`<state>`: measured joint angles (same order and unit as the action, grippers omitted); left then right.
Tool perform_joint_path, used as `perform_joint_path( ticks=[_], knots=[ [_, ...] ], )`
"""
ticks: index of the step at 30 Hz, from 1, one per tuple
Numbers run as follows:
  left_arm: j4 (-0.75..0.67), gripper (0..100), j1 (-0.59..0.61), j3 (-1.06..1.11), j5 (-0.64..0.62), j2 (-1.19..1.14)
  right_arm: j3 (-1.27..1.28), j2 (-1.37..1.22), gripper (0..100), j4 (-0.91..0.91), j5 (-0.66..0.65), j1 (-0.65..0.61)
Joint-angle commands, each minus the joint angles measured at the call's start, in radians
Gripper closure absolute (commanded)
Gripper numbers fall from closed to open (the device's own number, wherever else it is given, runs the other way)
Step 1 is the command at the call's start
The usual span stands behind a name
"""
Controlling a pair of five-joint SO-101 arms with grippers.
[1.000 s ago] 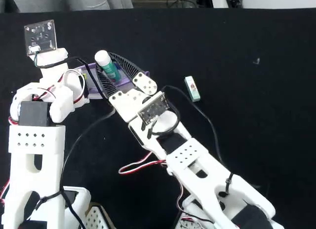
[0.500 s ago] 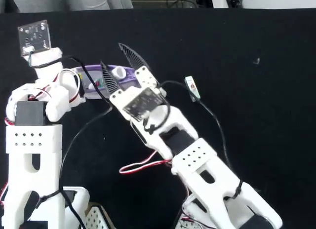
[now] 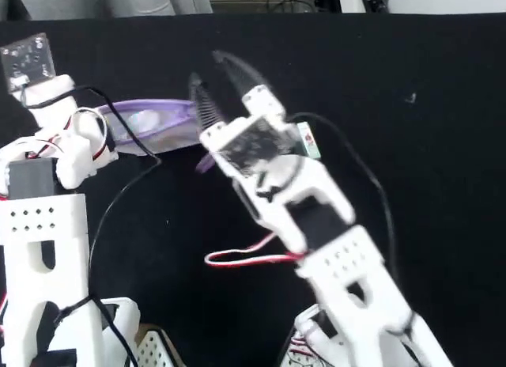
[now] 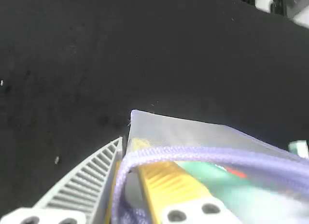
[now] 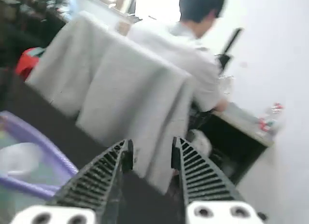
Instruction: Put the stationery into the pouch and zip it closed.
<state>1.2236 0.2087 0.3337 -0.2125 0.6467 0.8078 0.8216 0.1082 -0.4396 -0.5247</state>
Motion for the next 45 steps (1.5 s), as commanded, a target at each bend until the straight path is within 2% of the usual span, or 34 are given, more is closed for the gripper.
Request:
perform_joint_path(
  ticks=[1,5,9,12,15,21,28,34,36,45],
  knots=[
    [-0.005,97,-0.059,-0.045,-0.075,-0.003,-0.151,0.176,87.8,0.163,-0.002,0.087],
    [0.025,97,-0.193,-0.094,-0.075,-0.011,-0.274,0.214,87.8,0.299,0.0,0.17],
    [0.109,97,-0.237,-0.223,-0.074,-0.012,-0.397,0.143,87.8,0.399,0.0,0.258],
    [0.137,97,-0.211,-0.263,-0.071,-0.014,-0.507,0.036,87.8,0.485,0.008,0.311],
    [0.133,97,-0.166,-0.272,-0.069,-0.049,-0.659,-0.117,87.8,0.603,0.091,0.359],
    [0.121,97,-0.099,-0.317,-0.005,-0.195,-1.121,-0.51,87.8,0.961,0.207,0.453],
    [0.123,97,-0.036,-0.372,0.038,-0.367,-1.702,-1.049,87.8,1.37,0.213,0.474],
    [0.118,97,-0.016,-0.371,0.051,-0.427,-2.12,-1.417,87.8,1.637,0.21,0.474],
    [0.117,97,-0.007,-0.371,0.051,-0.433,-2.184,-1.512,87.9,1.66,0.21,0.476],
    [0.115,97,0.007,-0.361,0.051,-0.434,-2.187,-1.77,88.1,1.657,0.209,0.5]
  ],
)
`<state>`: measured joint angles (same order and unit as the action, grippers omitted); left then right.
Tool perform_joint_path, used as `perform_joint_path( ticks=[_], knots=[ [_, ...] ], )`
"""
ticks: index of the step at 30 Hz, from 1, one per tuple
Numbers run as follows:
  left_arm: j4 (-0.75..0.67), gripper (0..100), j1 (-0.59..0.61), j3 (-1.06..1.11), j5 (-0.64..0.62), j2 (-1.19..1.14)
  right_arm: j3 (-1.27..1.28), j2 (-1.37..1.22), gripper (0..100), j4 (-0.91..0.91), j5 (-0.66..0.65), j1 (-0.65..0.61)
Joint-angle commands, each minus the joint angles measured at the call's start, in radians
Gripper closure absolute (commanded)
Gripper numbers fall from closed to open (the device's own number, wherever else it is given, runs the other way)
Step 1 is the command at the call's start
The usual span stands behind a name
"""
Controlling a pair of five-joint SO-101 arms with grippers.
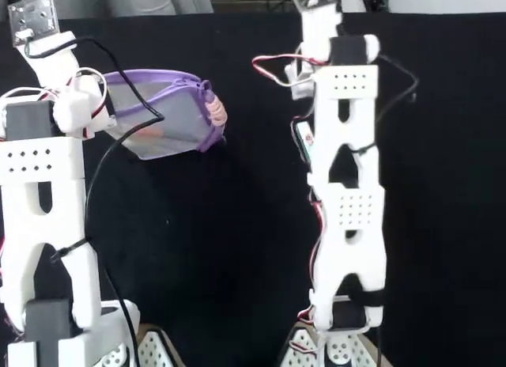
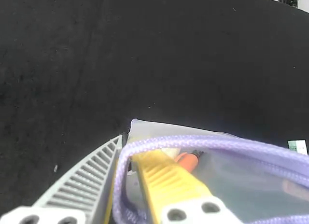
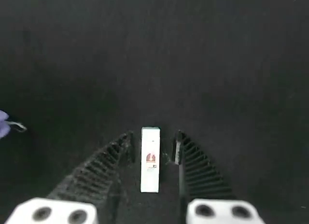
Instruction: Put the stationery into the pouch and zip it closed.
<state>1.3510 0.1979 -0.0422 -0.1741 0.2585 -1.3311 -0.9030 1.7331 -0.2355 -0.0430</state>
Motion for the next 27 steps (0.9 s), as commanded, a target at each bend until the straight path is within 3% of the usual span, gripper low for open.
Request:
perform_joint_path(
  ticks=[1,27],
  knots=[
    [-0.012,97,0.018,0.015,0.012,-0.046,-0.045,-0.065,88.1,0.032,0.005,0.018],
    [-0.052,97,0.018,0.068,0.012,-0.038,-0.053,-0.357,88.6,-0.038,-0.026,0.043]
  ],
)
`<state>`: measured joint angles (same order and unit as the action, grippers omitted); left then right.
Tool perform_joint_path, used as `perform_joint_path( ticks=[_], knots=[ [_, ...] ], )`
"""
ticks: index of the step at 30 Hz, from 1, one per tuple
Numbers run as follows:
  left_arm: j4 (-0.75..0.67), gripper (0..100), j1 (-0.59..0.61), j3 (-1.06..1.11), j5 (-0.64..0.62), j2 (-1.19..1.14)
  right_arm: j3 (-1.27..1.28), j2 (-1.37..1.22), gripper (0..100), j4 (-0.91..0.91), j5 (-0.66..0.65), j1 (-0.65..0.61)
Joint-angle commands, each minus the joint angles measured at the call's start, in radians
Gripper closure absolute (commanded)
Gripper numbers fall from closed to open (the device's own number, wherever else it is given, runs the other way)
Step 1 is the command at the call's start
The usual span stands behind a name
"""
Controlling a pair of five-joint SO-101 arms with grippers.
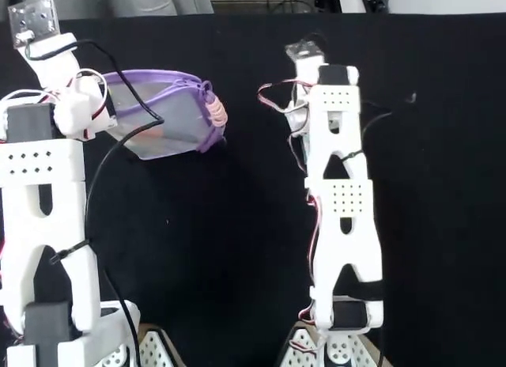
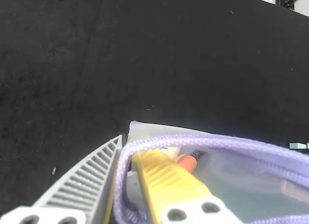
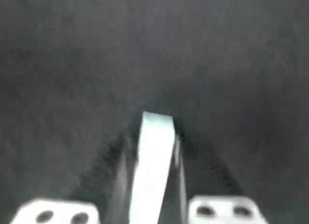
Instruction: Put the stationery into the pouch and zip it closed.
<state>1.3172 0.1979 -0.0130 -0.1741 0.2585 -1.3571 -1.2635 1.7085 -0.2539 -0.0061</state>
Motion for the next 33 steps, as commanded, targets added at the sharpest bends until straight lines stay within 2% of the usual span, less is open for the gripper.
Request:
perform_joint_path(
  ticks=[1,3,7,13,21,25,30,33],
  knots=[
    [-0.017,97,0.018,0.039,0.012,-0.037,-0.027,0.004,90.3,-0.012,-0.008,0.006],
    [-0.017,97,0.018,0.039,0.012,-0.037,-0.027,0.004,98.7,-0.012,-0.006,0.015],
    [-0.015,97,0.015,0.039,0.012,-0.037,-0.062,0.005,98.7,-0.003,-0.006,0.026],
    [-0.015,97,0.008,0.036,0.012,-0.037,-0.325,0.018,98.7,0.058,0.003,0.025],
    [-0.015,97,0.008,0.039,0.012,-0.037,-0.272,0.274,98.8,0.06,0.011,0.005],
    [-0.015,97,0.008,0.039,0.012,-0.037,-0.268,0.421,98.8,0.061,0.095,-0.014],
    [-0.014,97,0.008,0.039,0.012,-0.037,-0.228,0.633,98.8,0.061,0.118,-0.074],
    [-0.014,97,0.008,0.039,0.012,-0.037,-0.105,0.806,98.8,0.061,0.118,-0.126]
  ],
)
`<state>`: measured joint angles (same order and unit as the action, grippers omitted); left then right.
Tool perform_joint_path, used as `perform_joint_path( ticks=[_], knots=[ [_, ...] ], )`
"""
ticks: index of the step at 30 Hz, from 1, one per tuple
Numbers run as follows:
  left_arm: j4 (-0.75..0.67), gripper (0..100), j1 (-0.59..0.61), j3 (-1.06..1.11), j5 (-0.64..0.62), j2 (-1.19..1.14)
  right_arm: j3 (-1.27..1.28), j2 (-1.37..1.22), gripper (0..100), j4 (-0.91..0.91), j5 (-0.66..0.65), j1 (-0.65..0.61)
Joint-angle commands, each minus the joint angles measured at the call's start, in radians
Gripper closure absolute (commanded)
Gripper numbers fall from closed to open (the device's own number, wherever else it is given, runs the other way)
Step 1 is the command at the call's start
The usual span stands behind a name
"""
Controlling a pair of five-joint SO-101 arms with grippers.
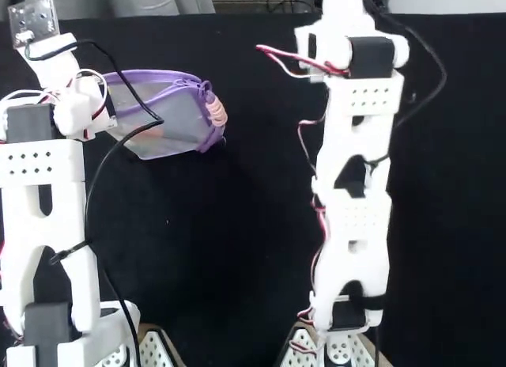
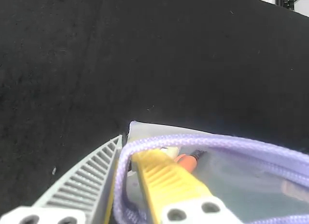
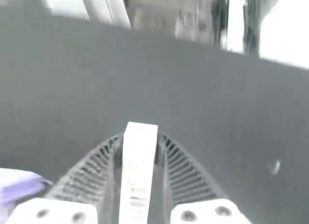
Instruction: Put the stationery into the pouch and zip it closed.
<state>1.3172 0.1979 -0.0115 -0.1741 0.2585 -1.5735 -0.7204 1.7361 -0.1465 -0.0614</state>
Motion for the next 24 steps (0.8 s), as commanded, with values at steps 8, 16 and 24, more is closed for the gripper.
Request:
perform_joint_path(
  ticks=[8,16,24],
  knots=[
    [-0.014,97,0.008,0.039,0.012,-0.037,0.522,0.72,98.8,-0.005,0.009,-0.19],
    [0.037,97,-0.082,0.027,0.005,-0.035,0.782,0.943,98.8,-0.157,0.009,-0.195],
    [0.089,97,-0.199,-0.012,0.003,-0.035,1.15,1.173,98.8,-0.391,0.009,-0.195]
  ],
)
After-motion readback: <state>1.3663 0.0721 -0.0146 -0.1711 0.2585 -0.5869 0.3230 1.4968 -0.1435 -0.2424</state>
